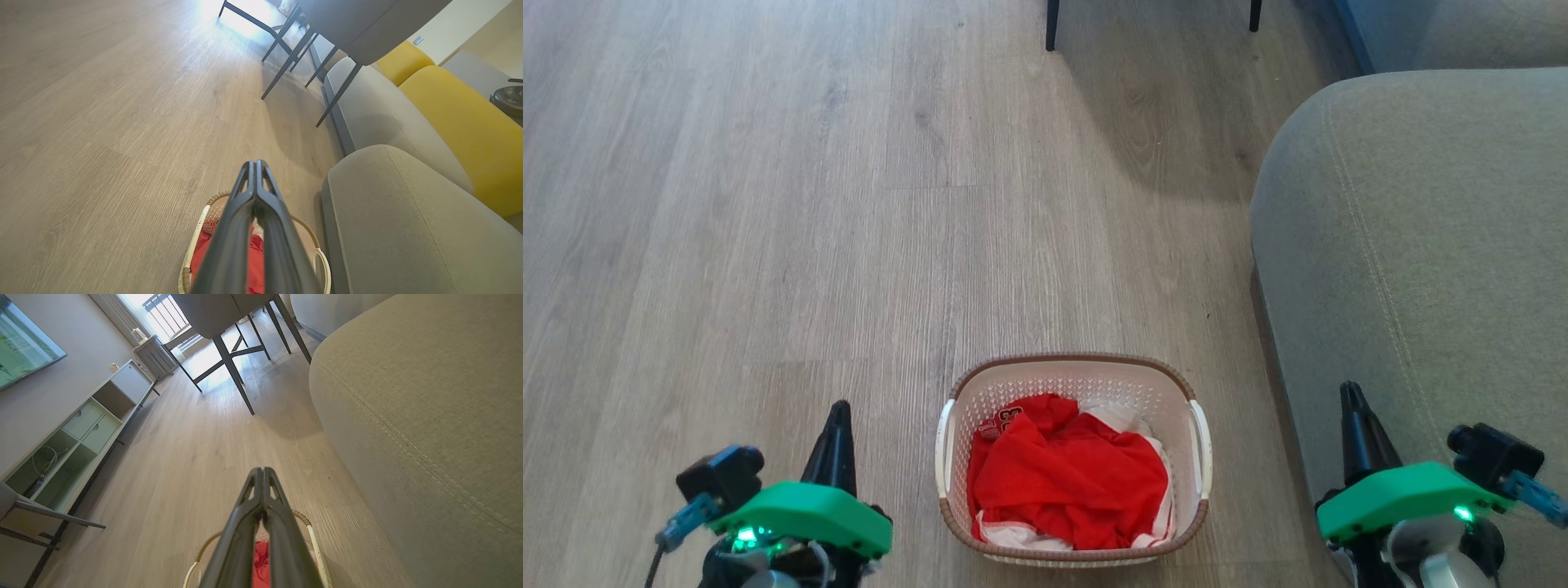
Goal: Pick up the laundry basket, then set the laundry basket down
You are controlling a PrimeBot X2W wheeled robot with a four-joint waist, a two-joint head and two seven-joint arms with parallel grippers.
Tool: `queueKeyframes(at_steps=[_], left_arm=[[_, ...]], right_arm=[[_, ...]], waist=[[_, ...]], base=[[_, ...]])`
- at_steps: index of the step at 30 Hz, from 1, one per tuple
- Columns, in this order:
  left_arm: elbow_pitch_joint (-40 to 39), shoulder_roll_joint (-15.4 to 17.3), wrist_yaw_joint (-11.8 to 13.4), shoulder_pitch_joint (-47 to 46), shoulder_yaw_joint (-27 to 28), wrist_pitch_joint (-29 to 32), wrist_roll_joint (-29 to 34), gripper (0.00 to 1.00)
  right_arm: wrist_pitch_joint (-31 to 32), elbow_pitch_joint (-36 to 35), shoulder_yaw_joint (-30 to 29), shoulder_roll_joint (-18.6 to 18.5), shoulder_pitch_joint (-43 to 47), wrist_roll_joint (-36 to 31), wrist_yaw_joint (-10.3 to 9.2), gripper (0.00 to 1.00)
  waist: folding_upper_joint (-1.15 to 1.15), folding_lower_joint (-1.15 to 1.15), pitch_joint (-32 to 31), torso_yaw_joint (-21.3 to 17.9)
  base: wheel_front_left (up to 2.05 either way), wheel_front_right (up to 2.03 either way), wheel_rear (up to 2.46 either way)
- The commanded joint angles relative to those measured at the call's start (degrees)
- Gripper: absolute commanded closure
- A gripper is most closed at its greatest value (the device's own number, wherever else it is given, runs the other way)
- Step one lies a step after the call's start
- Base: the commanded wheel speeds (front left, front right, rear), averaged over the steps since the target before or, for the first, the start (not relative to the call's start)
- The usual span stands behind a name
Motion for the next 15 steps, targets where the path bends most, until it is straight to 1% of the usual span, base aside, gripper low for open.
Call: queueKeyframes(at_steps=[1, 15], left_arm=[[-1.5, 0.7, -0.6, -3.3, 1.6, 0.5, -1.5, 1.0], [-1.4, 0.9, -1.7, -3.8, 3.5, 2.5, -9.4, 1.0]], right_arm=[[0.4, -1.4, -0.1, -1.0, -3.0, 1.6, 0.11, 1.0], [2.3, -0.7, -1.1, -1.2, -3.6, 9.7, 0.15, 1.0]], waist=[[0.0, 0.0, 0.0, 0.0], [0.0, 0.0, -0.2, -0.3]], base=[[0.0, 0.0, 0.0], [0.0, 0.0, 0.0]])
